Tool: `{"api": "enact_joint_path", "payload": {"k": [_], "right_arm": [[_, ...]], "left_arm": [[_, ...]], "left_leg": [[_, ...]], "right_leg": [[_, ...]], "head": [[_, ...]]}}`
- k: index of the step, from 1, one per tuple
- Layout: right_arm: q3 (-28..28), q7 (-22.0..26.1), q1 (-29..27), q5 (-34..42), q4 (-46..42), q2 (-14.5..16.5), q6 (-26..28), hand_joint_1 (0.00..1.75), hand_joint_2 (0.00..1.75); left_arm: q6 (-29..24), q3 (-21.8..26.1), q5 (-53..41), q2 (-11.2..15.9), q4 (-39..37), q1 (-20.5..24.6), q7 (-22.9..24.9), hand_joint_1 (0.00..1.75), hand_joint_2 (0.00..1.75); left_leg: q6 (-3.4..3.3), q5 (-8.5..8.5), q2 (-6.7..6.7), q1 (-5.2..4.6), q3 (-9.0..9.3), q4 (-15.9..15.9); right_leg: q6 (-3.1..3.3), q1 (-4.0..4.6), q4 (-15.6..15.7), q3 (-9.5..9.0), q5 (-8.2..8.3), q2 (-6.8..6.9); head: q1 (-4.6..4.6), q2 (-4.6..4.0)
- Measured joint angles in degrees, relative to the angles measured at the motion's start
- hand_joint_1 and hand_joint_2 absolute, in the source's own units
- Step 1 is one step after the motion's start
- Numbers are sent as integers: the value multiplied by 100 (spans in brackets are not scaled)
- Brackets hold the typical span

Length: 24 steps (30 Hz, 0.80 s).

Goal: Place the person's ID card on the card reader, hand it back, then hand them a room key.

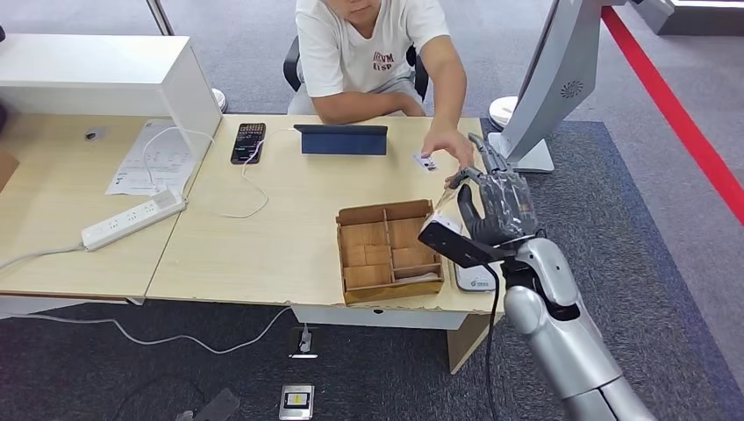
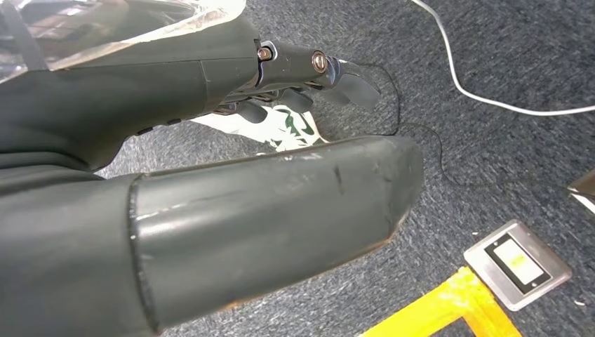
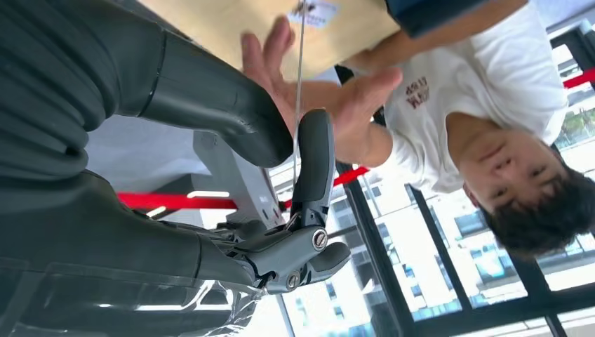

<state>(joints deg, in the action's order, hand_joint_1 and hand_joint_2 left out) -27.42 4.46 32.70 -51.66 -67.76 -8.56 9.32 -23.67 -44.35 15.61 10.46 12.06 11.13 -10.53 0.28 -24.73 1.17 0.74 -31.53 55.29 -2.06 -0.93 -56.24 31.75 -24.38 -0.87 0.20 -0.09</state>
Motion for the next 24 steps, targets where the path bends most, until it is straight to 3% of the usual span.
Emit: {"api": "enact_joint_path", "payload": {"k": [9,17,24], "right_arm": [[429,224,723,-61,44,-171,-236,175,175],[494,664,2600,-501,2036,-50,277,175,175],[451,457,3185,-774,3327,220,263,175,175]], "left_arm": [[184,-7,-299,2,1,123,72,0,0],[499,-101,-780,14,10,484,339,0,0],[563,-157,-804,27,14,594,388,0,0]], "left_leg": [[0,3,-1,-3,-4,0],[1,19,4,-1,-17,0],[2,18,4,0,-18,0]], "right_leg": [[-3,-3,-2,4,8,-4],[-2,-1,-6,13,18,-4],[-2,0,-6,14,17,-4]], "head": [[2,0],[1,0],[0,0]]}}
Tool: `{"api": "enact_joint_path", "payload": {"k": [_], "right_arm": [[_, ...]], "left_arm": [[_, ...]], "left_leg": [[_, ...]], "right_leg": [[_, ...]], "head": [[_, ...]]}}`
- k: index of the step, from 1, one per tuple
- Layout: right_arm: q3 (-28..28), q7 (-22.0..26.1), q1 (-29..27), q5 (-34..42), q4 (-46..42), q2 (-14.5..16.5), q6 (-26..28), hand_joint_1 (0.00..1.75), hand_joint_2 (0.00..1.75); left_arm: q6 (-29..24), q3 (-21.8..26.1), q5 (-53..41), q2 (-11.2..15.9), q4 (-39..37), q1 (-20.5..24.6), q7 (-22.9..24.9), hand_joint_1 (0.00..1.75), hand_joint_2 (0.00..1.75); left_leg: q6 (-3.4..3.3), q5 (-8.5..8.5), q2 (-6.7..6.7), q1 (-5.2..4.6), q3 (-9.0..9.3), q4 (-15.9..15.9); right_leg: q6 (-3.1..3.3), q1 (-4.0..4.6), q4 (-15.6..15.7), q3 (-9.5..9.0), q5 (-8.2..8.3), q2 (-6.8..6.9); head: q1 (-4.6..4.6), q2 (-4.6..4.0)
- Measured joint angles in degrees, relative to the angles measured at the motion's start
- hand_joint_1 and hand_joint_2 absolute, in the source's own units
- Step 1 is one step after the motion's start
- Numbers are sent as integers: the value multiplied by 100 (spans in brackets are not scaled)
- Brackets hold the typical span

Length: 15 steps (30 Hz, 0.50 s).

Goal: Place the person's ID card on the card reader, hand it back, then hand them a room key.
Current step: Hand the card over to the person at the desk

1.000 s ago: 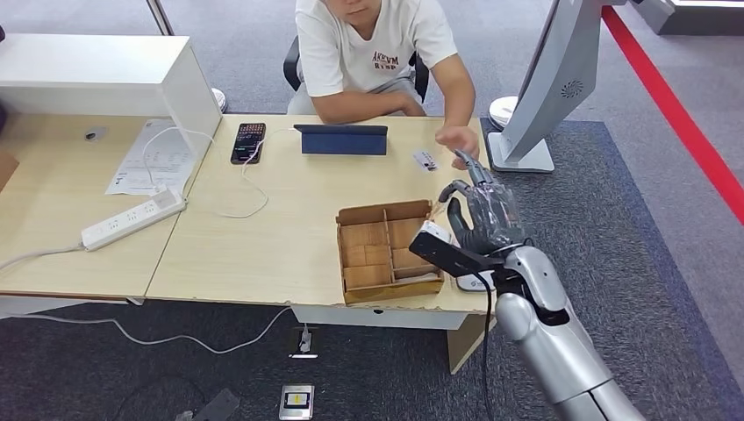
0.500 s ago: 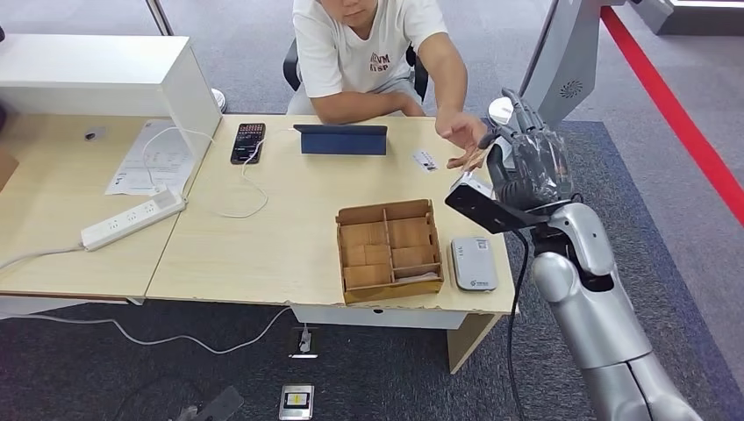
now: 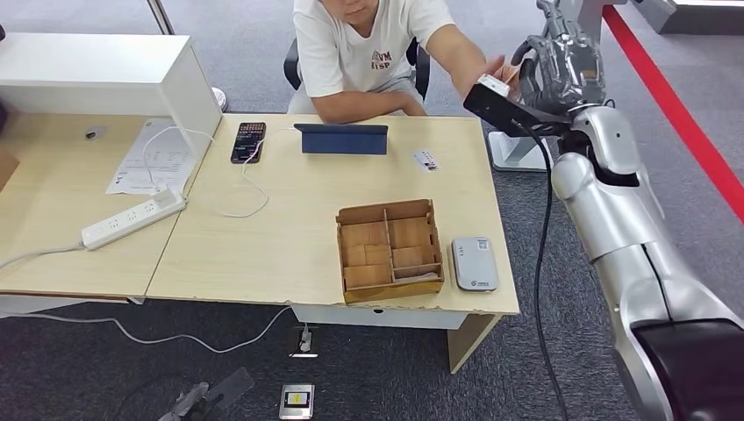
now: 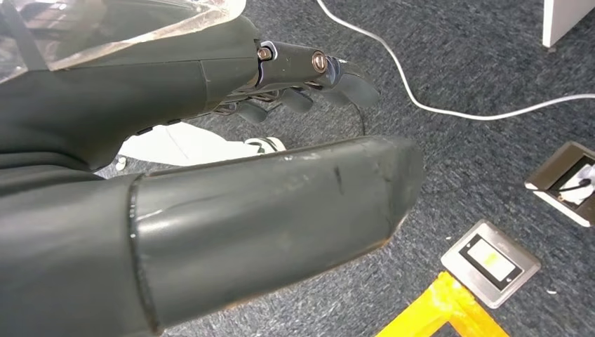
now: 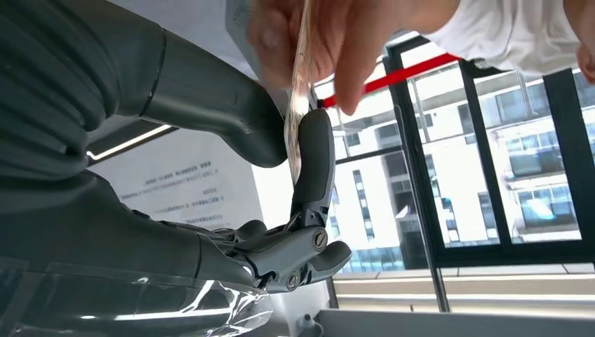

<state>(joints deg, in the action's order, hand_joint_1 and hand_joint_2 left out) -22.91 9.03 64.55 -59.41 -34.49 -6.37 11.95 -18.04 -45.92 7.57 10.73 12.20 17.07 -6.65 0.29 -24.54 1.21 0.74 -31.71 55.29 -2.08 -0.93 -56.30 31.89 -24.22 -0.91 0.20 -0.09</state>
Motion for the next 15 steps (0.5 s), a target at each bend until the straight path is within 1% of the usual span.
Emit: {"api": "enact_joint_path", "payload": {"k": [7,8,9,11,12,13,15], "right_arm": [[-55,-60,38,-79,562,173,-24,175,175],[-65,-57,36,-79,610,190,-23,153,175],[-73,-52,36,-79,653,205,-22,115,175],[-85,-44,39,-81,733,233,-16,27,175],[-90,-42,43,-80,769,246,-10,6,175],[-95,-40,47,-79,804,258,-1,0,175],[-101,-38,54,-76,869,278,30,0,175]], "left_arm": [[5,0,32,48,0,-4,9,0,0],[5,0,34,52,0,-7,9,0,0],[5,0,34,56,0,-9,9,0,0],[5,0,34,63,0,-14,9,0,0],[4,0,34,67,0,-16,9,0,0],[4,0,33,69,0,-18,9,0,0],[-1,0,32,73,0,-22,9,0,0]], "left_leg": [[0,0,-1,0,0,0],[0,0,-1,0,-1,0],[0,0,0,0,-1,0],[0,0,0,0,-1,0],[0,0,0,0,-1,1],[0,0,0,0,-1,0],[0,0,-1,-1,-1,0]], "right_leg": [[0,0,1,0,0,0],[0,0,1,0,0,0],[0,0,1,0,0,0],[0,0,1,0,1,0],[0,0,1,0,1,0],[0,0,1,0,0,0],[0,0,1,0,0,0]], "head": [[1,0],[0,0],[1,0],[0,0],[1,0],[0,0],[0,0]]}}
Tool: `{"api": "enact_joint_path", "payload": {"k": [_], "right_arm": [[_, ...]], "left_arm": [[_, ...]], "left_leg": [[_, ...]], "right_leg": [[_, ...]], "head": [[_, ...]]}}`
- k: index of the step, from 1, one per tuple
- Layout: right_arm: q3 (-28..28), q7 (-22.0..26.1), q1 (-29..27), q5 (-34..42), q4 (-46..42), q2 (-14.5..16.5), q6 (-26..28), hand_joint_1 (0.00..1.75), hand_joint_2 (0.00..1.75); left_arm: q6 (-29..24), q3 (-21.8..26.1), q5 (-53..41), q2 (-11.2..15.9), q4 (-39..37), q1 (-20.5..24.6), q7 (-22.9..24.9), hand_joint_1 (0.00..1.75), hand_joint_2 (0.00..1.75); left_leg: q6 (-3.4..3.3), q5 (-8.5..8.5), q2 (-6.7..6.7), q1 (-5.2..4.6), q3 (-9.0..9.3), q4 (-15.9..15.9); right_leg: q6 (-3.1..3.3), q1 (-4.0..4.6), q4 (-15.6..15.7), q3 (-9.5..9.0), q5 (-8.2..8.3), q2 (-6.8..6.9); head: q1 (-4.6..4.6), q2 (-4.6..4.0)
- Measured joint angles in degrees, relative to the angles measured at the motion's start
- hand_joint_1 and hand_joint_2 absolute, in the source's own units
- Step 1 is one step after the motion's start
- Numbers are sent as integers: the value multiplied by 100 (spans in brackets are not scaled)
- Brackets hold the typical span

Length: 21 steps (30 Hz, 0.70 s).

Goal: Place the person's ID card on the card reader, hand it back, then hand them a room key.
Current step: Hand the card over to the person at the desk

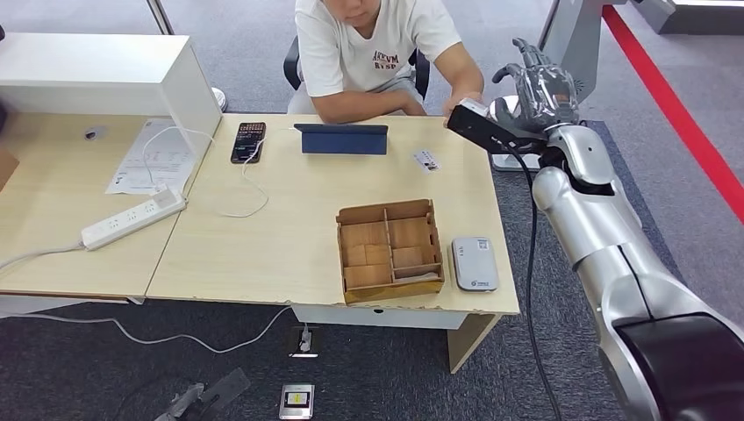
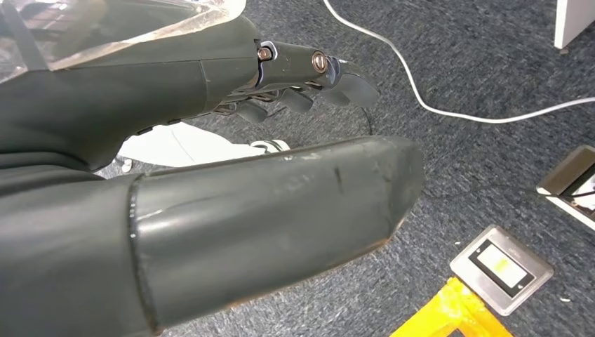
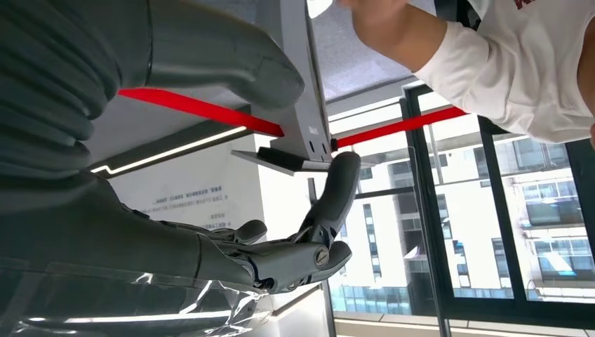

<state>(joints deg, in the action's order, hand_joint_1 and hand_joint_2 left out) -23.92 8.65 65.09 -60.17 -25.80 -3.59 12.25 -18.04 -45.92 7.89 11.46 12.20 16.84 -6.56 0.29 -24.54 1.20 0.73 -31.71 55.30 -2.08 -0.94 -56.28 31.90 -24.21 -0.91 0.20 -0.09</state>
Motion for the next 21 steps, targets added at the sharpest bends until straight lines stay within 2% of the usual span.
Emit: {"api": "enact_joint_path", "payload": {"k": [8,12,16,20,21], "right_arm": [[-14,113,48,13,148,62,348,0,175],[-14,190,106,36,184,72,447,0,0],[-13,413,140,36,196,81,757,0,0],[-10,1055,179,-76,45,0,1873,0,175],[-2,1258,164,-137,-89,-58,2169,0,175]], "left_arm": [[-51,1,-15,4,0,-47,-13,0,0],[-79,2,-15,4,0,-85,-25,0,0],[-139,5,-8,0,0,-103,-59,0,0],[-287,18,1,-27,0,-166,-155,0,0],[-323,22,5,-39,0,-191,-185,0,0]], "left_leg": [[0,0,-2,0,3,0],[0,0,-2,0,3,0],[0,0,-3,0,4,1],[0,0,-3,-1,6,3],[-1,-1,-3,-1,7,4]], "right_leg": [[0,0,-1,0,0,0],[0,0,0,0,0,0],[0,0,0,0,1,0],[0,0,2,1,0,-1],[0,0,3,1,0,-1]], "head": [[1,0],[0,0],[-1,0],[1,0],[1,0]]}}
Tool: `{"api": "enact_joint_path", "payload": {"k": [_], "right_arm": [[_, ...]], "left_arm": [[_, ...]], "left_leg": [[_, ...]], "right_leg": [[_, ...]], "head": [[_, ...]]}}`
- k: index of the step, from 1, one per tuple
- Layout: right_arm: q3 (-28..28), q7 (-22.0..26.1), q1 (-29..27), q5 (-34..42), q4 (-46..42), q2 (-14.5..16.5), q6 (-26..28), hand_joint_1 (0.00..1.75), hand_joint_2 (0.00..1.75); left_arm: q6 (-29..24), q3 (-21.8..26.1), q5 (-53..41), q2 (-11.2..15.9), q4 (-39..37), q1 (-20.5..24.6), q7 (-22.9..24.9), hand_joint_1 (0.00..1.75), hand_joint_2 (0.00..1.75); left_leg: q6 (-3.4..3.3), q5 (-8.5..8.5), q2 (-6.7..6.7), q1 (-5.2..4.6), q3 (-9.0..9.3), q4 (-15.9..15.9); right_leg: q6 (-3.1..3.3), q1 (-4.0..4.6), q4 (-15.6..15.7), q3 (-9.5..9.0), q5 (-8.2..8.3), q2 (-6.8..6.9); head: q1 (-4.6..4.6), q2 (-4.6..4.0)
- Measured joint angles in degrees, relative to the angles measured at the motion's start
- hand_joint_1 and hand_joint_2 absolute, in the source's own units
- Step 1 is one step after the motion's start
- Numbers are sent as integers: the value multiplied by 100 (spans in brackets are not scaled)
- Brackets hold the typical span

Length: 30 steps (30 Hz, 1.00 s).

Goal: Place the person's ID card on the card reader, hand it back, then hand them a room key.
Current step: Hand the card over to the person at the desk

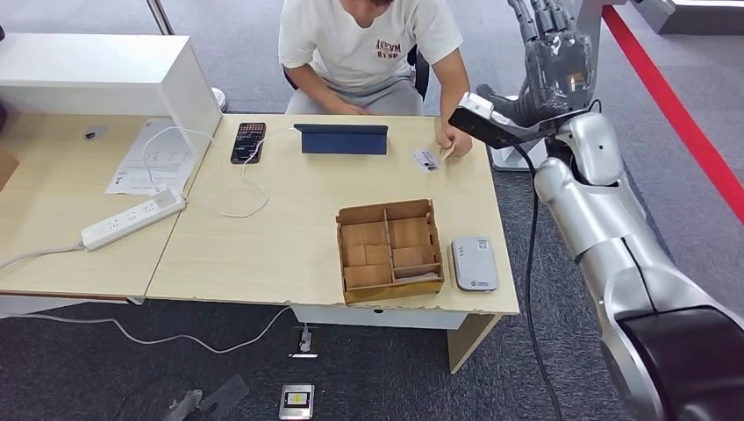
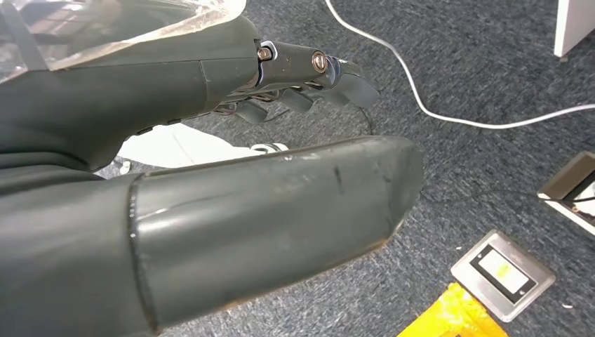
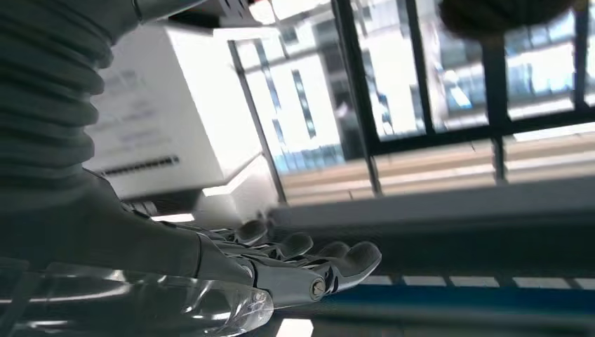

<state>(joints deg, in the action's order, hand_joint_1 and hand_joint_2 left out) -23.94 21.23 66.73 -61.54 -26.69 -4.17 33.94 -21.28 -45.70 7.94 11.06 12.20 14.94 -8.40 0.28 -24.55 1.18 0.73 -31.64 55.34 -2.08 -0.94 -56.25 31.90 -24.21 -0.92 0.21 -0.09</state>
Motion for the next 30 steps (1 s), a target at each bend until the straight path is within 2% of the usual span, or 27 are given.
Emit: {"api": "enact_joint_path", "payload": {"k": [2,7,11,14,18,24,30], "right_arm": [[49,376,-91,-159,-393,-161,366,0,175],[565,1031,-617,-246,-1654,-689,435,0,175],[1580,1595,-1000,88,-2477,-1157,435,0,175],[2521,1780,-1262,390,-2771,-1457,435,0,175],[3944,1811,-1691,801,-2872,-1736,435,0,175],[5480,1837,-2229,1009,-2646,-1958,431,0,175],[6689,1847,-2853,1189,-2175,-1960,431,0,175]], "left_arm": [[-63,16,38,-26,0,-55,-67,0,0],[-266,162,368,-86,0,-268,-315,0,0],[-442,373,725,-149,-3,-560,-473,0,0],[-491,534,983,-209,-4,-668,-369,0,0],[-352,732,1109,-254,-8,-745,-171,0,0],[-156,981,1205,-204,-11,-701,-102,0,0],[-157,1113,1249,-190,-11,-695,-97,0,0]], "left_leg": [[-1,-1,1,0,5,1],[-7,-8,-3,-2,13,2],[-14,-15,-1,-4,10,10],[-18,-19,4,-4,13,11],[-24,-24,10,-7,10,10],[-24,-31,-7,-2,17,8],[-23,-32,-8,0,16,6]], "right_leg": [[-1,0,4,-4,-1,0],[-4,-1,13,-15,-3,-1],[-9,-4,21,-14,-4,0],[-14,-3,26,-21,-6,2],[-22,-6,26,-30,-7,4],[-20,-2,25,-29,-6,-19],[-17,0,24,-27,-9,-20]], "head": [[0,0],[-1,0],[-1,0],[-1,0],[-1,0],[-1,0],[1,0]]}}
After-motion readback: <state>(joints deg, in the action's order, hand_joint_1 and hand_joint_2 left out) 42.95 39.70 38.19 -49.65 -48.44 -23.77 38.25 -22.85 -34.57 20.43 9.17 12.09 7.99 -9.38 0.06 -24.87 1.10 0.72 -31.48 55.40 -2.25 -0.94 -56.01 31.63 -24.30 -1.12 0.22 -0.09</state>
